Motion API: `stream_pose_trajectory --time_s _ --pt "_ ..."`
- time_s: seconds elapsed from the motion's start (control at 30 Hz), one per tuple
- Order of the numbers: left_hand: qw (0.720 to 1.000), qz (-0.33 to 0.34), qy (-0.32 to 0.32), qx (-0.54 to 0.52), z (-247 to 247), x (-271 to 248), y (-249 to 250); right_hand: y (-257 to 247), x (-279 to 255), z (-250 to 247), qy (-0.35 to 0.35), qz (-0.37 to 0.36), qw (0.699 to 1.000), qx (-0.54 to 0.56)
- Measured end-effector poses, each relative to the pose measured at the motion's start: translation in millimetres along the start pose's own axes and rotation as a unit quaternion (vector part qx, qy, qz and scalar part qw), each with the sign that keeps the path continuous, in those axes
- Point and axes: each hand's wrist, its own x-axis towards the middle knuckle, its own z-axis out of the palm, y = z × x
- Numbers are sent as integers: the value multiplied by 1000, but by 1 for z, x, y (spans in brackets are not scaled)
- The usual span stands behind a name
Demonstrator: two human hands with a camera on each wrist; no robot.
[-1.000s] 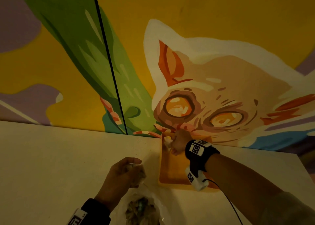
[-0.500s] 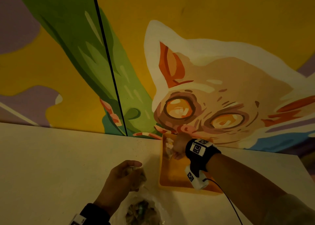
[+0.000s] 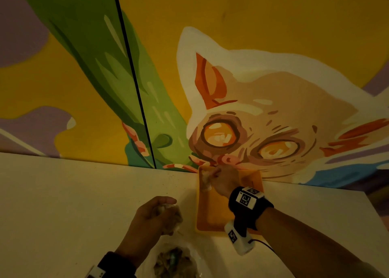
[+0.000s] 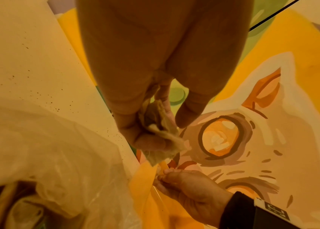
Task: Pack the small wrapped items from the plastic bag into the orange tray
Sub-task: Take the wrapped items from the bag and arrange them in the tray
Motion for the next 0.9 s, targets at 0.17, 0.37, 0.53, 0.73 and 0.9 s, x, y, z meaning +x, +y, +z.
stream_pose_trajectory --time_s 0.17,0.37,0.53,0.73,0.9 --pt "999 -4 -17 -27 1 -5 5 4 -3 -4 -2 -12 1000 3" --pt "998 17 -38 -50 4 -10 8 -20 -54 -21 -54 -147 982 106" --pt "997 43 -26 -65 13 -12 10 -29 -109 -27 -231 -120 954 148" --pt "992 20 -9 -124 31 -20 14 -19 -125 -24 -143 -100 971 165" --pt "984 -25 14 -173 38 -24 17 -12 -132 -28 -115 -116 972 168"
